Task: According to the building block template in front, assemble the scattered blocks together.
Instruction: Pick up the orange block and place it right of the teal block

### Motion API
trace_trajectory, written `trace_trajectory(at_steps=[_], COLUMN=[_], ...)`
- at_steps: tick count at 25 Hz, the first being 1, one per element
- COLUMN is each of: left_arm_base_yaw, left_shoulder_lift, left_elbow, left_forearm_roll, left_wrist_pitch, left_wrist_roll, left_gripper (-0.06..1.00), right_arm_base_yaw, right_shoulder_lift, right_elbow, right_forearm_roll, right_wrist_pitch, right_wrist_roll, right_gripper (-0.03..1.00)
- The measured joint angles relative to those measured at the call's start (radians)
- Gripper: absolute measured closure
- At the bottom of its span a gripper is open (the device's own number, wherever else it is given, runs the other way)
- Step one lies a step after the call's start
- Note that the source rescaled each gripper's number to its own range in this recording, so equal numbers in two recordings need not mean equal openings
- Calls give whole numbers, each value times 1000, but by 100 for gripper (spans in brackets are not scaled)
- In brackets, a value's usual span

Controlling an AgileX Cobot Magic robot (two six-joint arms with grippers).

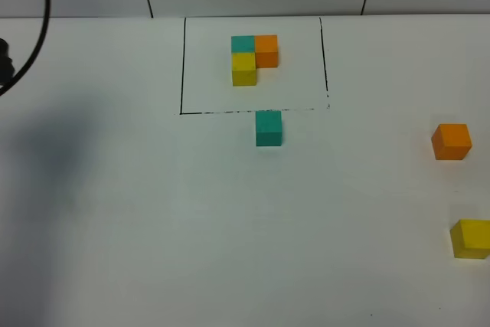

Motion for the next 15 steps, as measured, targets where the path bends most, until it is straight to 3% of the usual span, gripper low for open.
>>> trace_trajectory(at_steps=[5,9,15], left_arm_base_yaw=[0,0,0], left_shoulder_lift=[-282,-475,-739], left_elbow=[114,202,345], left_forearm_roll=[64,67,52], left_wrist_pitch=[78,149,161], left_wrist_roll=[-143,-189,-225], left_gripper=[2,2,2], right_arm_base_yaw=[0,0,0], right_shoulder_lift=[0,0,0], right_elbow=[0,0,0], right_forearm_roll=[0,0,0], right_wrist_pitch=[0,0,0], right_wrist_roll=[0,0,-1], right_gripper=[24,24,24])
